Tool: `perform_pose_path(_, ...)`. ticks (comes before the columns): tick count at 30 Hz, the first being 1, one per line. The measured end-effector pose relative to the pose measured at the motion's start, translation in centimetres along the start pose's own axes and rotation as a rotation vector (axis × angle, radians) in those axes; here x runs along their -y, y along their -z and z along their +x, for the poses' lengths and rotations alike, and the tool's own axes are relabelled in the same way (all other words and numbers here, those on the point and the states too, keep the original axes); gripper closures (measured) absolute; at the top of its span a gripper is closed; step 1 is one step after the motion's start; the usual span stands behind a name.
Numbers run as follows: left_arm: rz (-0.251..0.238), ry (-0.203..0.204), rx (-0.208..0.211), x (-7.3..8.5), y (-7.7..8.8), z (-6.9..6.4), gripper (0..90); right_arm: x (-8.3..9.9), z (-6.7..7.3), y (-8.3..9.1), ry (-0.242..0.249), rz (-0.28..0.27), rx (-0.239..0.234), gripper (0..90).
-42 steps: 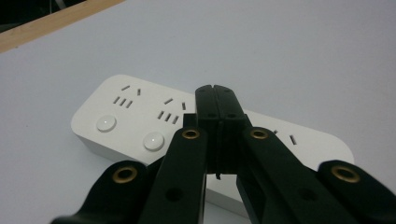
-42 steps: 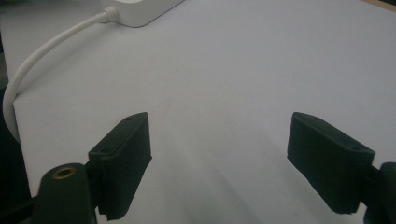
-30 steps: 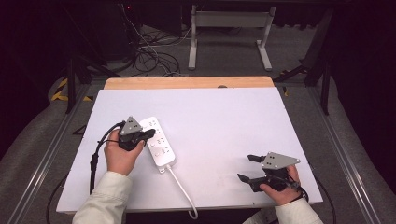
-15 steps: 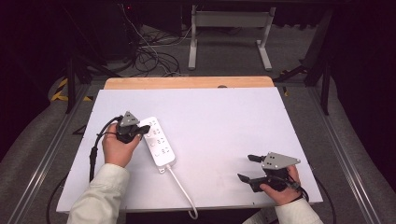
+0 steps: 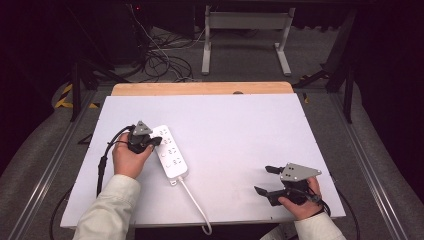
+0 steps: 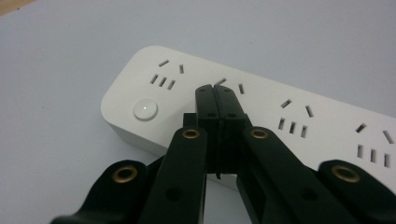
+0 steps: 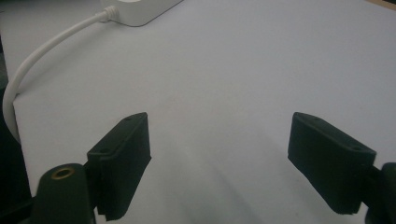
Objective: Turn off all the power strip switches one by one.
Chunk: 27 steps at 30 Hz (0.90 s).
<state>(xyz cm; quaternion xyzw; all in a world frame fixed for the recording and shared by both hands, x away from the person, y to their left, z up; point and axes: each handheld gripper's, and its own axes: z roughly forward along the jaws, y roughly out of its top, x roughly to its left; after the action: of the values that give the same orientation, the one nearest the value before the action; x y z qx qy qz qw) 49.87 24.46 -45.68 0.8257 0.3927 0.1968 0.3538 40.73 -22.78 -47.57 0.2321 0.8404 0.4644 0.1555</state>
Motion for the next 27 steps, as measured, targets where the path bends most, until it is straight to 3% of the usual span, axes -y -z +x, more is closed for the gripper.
perform_pose_path(5, 0.011, -0.01, -0.018, 0.11, -0.12, 0.17, 90.0, -0.01, 0.01, 0.02, 0.001, -0.002, -0.001, 21.3)
perform_pose_path(16, 0.003, 0.015, 0.016, 0.46, -0.4, 0.26, 90.0, 0.01, 0.01, 0.03, 0.003, -0.002, -0.002, 21.0)
perform_pose_path(27, -0.001, 0.006, 0.019, 0.66, -0.48, 0.33, 90.0, 0.02, 0.04, 0.04, 0.003, 0.0, -0.001, 21.1)
